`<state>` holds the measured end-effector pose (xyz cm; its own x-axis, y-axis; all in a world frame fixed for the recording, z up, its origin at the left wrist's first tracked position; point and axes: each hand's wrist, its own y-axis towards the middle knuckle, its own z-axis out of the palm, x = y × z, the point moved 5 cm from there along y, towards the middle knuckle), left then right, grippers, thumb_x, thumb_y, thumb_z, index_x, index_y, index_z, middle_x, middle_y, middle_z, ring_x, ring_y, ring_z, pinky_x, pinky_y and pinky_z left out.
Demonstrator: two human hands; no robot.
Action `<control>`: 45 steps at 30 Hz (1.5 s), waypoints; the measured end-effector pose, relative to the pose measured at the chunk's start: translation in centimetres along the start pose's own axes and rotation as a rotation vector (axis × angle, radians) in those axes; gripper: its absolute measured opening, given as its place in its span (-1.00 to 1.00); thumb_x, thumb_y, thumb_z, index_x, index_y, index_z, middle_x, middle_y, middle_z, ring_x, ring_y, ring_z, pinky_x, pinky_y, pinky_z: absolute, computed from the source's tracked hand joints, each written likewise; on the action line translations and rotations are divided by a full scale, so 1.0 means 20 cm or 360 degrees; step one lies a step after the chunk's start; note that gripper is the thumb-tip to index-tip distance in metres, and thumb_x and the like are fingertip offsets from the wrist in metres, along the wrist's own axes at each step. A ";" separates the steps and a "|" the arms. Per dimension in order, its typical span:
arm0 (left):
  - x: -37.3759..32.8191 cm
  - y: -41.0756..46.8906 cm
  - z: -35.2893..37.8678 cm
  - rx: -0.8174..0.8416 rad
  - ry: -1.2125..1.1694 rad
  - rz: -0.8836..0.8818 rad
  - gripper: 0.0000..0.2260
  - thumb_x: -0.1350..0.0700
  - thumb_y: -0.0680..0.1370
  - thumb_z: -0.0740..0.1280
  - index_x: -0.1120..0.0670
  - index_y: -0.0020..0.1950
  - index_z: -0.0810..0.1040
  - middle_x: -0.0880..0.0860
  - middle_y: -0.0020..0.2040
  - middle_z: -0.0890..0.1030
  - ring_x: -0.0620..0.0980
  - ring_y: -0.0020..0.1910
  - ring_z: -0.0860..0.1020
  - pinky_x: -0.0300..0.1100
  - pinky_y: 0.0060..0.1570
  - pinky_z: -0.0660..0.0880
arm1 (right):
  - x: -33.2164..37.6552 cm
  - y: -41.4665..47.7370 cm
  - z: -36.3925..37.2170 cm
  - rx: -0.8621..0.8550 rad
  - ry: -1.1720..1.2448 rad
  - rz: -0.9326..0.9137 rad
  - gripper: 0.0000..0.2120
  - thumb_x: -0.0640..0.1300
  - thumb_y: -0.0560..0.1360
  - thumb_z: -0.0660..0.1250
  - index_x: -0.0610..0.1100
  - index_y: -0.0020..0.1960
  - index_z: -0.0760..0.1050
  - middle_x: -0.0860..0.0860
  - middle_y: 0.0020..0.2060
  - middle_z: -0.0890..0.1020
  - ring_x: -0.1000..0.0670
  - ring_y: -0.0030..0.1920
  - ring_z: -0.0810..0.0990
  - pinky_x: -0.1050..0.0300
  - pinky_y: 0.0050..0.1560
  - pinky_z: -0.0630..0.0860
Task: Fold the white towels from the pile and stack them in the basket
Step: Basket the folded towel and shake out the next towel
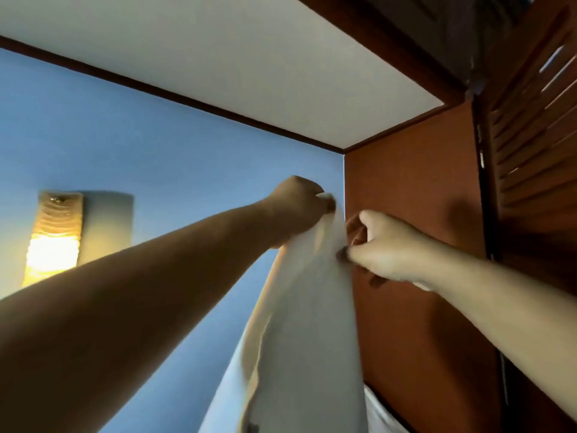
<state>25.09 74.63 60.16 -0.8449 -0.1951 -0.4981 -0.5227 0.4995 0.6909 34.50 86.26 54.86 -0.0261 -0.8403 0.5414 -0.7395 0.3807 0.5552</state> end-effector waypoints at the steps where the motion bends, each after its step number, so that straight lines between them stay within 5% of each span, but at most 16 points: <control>1: -0.01 0.01 0.01 -0.0015 -0.0030 -0.0011 -0.74 -0.01 0.61 0.33 0.17 -0.09 0.64 0.07 -0.24 0.54 0.04 -0.29 0.49 -0.25 -0.33 0.39 | -0.04 -0.01 0.00 -0.0079 -0.0109 0.0015 -0.81 -0.10 0.47 0.41 0.01 0.05 0.47 -0.05 -0.16 0.62 -0.02 -0.25 0.61 0.10 -0.39 0.61; 4: -0.02 0.03 -0.05 -0.0154 -0.0031 0.0030 -0.74 -0.08 0.57 0.39 0.11 -0.11 0.67 0.05 -0.23 0.58 0.03 -0.27 0.55 -0.22 -0.35 0.45 | -0.08 -0.02 0.02 -0.0027 0.0192 0.0089 -0.88 -0.09 0.53 0.29 -0.09 0.04 0.50 -0.12 -0.11 0.64 -0.04 -0.25 0.61 0.09 -0.36 0.61; 7: -0.05 0.05 -0.03 -0.0144 0.0179 0.0168 -0.74 -0.11 0.51 0.46 0.08 -0.16 0.69 0.01 -0.25 0.60 -0.02 -0.26 0.56 -0.21 -0.32 0.48 | -0.03 -0.05 0.01 -0.0006 0.0674 0.0097 -0.60 0.17 0.49 0.25 -0.15 0.07 0.51 -0.17 -0.10 0.65 -0.10 -0.19 0.67 -0.08 -0.18 0.65; 9: -0.07 0.05 -0.01 -0.0113 0.0305 0.0229 -0.75 -0.07 0.47 0.49 0.09 -0.26 0.67 0.01 -0.34 0.55 -0.02 -0.34 0.50 -0.24 -0.41 0.38 | 0.02 -0.06 -0.03 -0.0142 0.0360 0.0027 -0.40 0.38 0.37 0.29 -0.11 0.10 0.50 -0.14 -0.04 0.66 -0.13 -0.10 0.68 -0.13 -0.11 0.67; 10: -0.07 0.05 -0.02 -0.0107 0.0338 0.0235 -0.71 -0.08 0.45 0.51 0.09 -0.33 0.62 0.00 -0.38 0.51 -0.03 -0.38 0.47 -0.25 -0.44 0.33 | 0.04 -0.07 -0.04 -0.0217 0.0067 -0.0007 -0.47 0.35 0.37 0.33 -0.08 0.06 0.47 -0.09 -0.09 0.65 -0.11 -0.13 0.66 -0.08 -0.16 0.64; 13: -0.05 0.06 -0.07 -0.0136 0.0483 0.0236 -0.65 -0.10 0.45 0.51 0.09 -0.37 0.55 0.01 -0.38 0.50 -0.02 -0.38 0.47 -0.27 -0.45 0.30 | 0.06 -0.05 -0.05 -0.0397 -0.0943 -0.0136 -0.76 0.00 0.42 0.37 -0.07 -0.05 0.36 0.00 -0.23 0.53 -0.03 -0.28 0.53 0.10 -0.40 0.39; 15: -0.03 0.06 -0.14 -0.0179 0.0573 0.0234 -0.69 -0.09 0.46 0.50 0.12 -0.31 0.60 0.05 -0.32 0.56 0.04 -0.31 0.54 -0.26 -0.42 0.34 | -0.01 0.00 -0.04 -0.0346 -0.1217 -0.0100 -0.86 -0.14 0.38 0.33 -0.10 -0.11 0.39 0.00 -0.27 0.50 -0.04 -0.31 0.48 0.15 -0.44 0.29; 19: 0.09 0.05 -0.34 -0.0294 0.0588 0.0160 -0.71 -0.12 0.45 0.51 0.10 -0.23 0.65 0.06 -0.26 0.62 0.03 -0.24 0.59 -0.25 -0.38 0.36 | -0.22 0.08 0.03 0.0025 -0.1029 0.0116 -0.87 -0.18 0.41 0.30 -0.21 -0.14 0.59 -0.06 -0.36 0.55 -0.06 -0.37 0.53 0.24 -0.46 0.31; 23: 0.16 0.01 -0.45 -0.0330 0.0580 0.0127 -0.71 -0.13 0.44 0.53 0.08 -0.22 0.65 0.03 -0.29 0.58 -0.04 -0.32 0.53 -0.26 -0.41 0.32 | -0.26 0.08 0.20 0.0182 -0.0670 -0.0089 -0.78 -0.03 0.45 0.37 -0.19 -0.24 0.53 -0.04 -0.38 0.49 -0.02 -0.35 0.43 0.12 -0.31 0.33; 28: 0.30 -0.07 -0.55 -0.0353 0.0685 0.0027 -0.72 -0.11 0.45 0.52 0.09 -0.22 0.66 0.08 -0.24 0.62 0.03 -0.26 0.59 -0.25 -0.39 0.40 | -0.45 0.01 0.51 0.0670 -0.0829 -0.0154 -0.69 0.12 0.50 0.38 -0.14 -0.16 0.51 0.05 -0.28 0.56 0.04 -0.27 0.53 0.14 -0.21 0.41; 31: 0.42 -0.12 -0.64 -0.0345 0.0902 -0.0042 -0.72 -0.11 0.48 0.49 0.09 -0.24 0.64 0.08 -0.22 0.62 0.05 -0.21 0.58 -0.21 -0.35 0.43 | -0.59 0.07 0.51 0.0279 -0.0783 -0.0078 -0.73 0.15 0.56 0.21 -0.05 -0.03 0.47 0.09 -0.10 0.53 -0.04 -0.03 0.56 0.13 -0.10 0.39; 35: 0.58 -0.20 -0.72 -0.0278 0.1235 -0.0148 -0.69 -0.13 0.50 0.45 0.10 -0.26 0.61 0.10 -0.19 0.61 0.10 -0.18 0.55 -0.21 -0.34 0.37 | -0.57 0.13 0.41 -0.0282 -0.0345 -0.0031 -0.63 -0.01 0.59 0.27 -0.19 -0.33 0.41 -0.06 -0.45 0.50 -0.14 -0.35 0.48 0.08 -0.40 0.25; 40: 0.71 -0.31 -0.83 -0.0228 0.1449 -0.0182 -0.70 -0.15 0.53 0.41 0.04 -0.26 0.59 0.04 -0.20 0.56 0.06 -0.20 0.52 -0.21 -0.33 0.37 | -0.32 0.14 0.36 -0.0404 0.0078 -0.0178 -0.61 0.06 0.57 0.30 -0.20 -0.29 0.40 -0.03 -0.42 0.43 -0.02 -0.39 0.35 0.08 -0.38 0.23; 45: 0.83 -0.37 -1.00 -0.0075 0.1470 -0.0189 -0.68 -0.21 0.55 0.36 -0.02 -0.27 0.59 0.03 -0.17 0.58 0.08 -0.13 0.52 -0.09 -0.14 0.54 | -0.19 0.13 0.30 -0.0274 -0.0362 -0.0315 -0.75 0.02 0.52 0.42 -0.09 -0.22 0.47 -0.01 -0.29 0.57 -0.08 -0.26 0.53 0.10 -0.31 0.35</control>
<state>12.62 50.87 57.17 -0.5305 -0.8470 0.0333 -0.5986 0.4022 0.6928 28.72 88.14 50.50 -0.0569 -0.9616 0.2686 -0.6215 0.2447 0.7442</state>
